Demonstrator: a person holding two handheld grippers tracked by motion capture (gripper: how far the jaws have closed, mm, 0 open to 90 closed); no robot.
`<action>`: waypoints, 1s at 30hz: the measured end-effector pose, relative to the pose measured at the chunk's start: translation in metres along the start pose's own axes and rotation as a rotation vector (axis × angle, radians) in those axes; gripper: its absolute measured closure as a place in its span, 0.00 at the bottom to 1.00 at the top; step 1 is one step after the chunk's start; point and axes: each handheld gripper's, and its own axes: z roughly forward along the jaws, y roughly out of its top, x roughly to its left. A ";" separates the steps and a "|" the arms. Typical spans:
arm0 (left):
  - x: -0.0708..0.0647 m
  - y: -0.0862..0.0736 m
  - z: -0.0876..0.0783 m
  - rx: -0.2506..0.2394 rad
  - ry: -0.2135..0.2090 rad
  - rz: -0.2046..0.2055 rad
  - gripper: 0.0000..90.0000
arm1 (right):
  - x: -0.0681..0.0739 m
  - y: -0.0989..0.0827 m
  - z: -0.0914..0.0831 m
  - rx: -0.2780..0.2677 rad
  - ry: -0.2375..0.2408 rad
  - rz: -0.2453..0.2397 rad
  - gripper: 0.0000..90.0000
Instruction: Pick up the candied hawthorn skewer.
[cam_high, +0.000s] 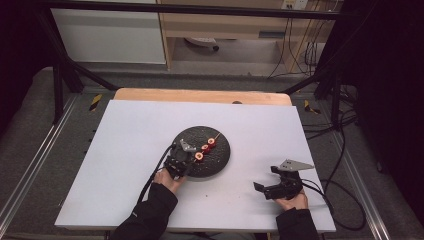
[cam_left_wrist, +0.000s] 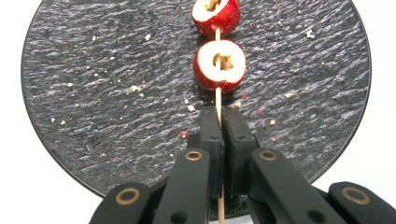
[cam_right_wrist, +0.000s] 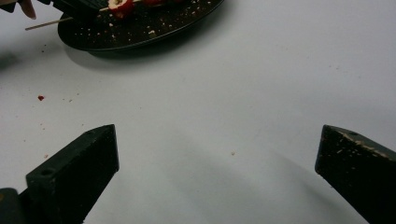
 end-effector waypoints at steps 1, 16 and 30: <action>0.000 0.000 0.000 -0.001 -0.001 0.001 0.98 | 0.000 0.000 0.000 0.000 0.000 0.000 0.01; 0.011 -0.016 -0.023 -0.132 -0.068 0.011 0.98 | 0.001 0.000 0.000 0.004 -0.004 0.003 0.01; 0.028 -0.049 -0.053 -0.263 -0.137 0.012 0.98 | 0.001 0.001 0.000 -0.019 0.001 0.037 0.01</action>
